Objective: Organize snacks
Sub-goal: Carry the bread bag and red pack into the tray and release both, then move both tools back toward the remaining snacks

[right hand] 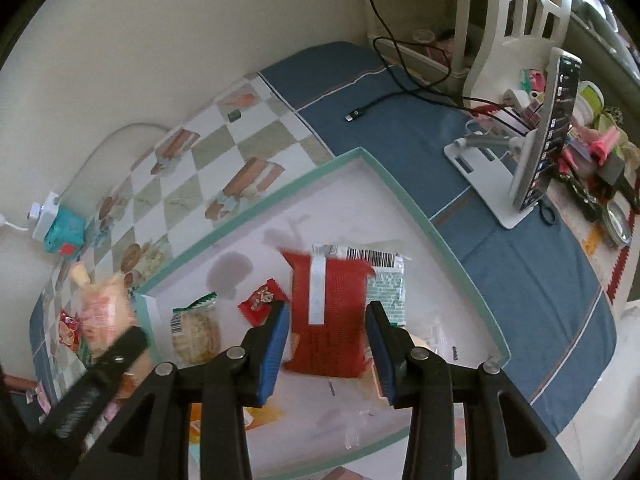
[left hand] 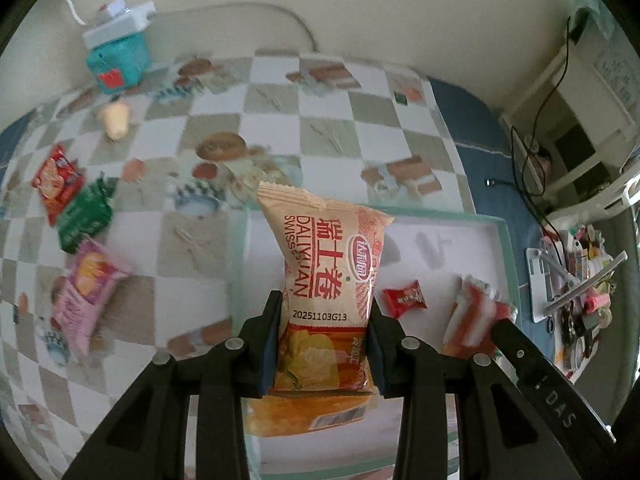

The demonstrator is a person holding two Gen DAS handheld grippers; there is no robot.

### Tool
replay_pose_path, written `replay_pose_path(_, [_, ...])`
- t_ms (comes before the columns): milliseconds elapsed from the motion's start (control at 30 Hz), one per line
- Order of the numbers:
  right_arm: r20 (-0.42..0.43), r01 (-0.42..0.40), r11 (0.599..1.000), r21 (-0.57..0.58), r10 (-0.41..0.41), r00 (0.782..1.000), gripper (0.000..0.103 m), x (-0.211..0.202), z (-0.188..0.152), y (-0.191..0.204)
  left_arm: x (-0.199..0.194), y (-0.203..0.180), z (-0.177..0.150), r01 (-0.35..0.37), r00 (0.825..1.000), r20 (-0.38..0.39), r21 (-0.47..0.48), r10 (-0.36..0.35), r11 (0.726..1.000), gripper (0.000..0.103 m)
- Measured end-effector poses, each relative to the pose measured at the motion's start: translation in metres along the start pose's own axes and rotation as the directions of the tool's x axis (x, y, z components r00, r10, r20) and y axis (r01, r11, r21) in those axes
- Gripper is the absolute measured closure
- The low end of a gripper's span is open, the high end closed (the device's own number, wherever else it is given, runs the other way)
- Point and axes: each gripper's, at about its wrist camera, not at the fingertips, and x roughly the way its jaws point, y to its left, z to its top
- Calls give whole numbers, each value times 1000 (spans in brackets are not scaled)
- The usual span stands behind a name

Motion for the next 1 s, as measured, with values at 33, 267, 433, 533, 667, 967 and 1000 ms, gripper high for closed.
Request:
replay_pose_path(33, [-1,0,1000,-5,0,1000,60,0,-1,0,2,0,0,3,1000,-5,-3,-3,1000,64])
replay_pose_path(267, [-9,15,999,-35,-15,1000,59,1,-2,9,-1,13,3,47,999,-17,-51,-48,998,40])
replay_pose_path(433, [-5,35,999,-41,-36,999,59,-1,-2,10,-6,22,5,71,997,-16,-71,-72,995,39])
replay_pose_path(533, [-6,52,997,-50,-52,999,56,0,-4,13,-11,32,7,81,997,-13,-95,-83,992,37])
replay_pose_path(667, [1,73,995,-70,-73,997,38,-1,-6,19,-22,53,10,28,1000,17,-121,-27,992,21])
replay_pose_path(967, [31,96,986,-135,-93,995,21,-6,-16,52,-49,141,11,-253,959,69,-221,274,942,12])
replay_pose_path(1000, [36,94,986,-141,-90,995,21,-7,-18,57,-51,151,10,-276,952,70,-233,299,932,12])
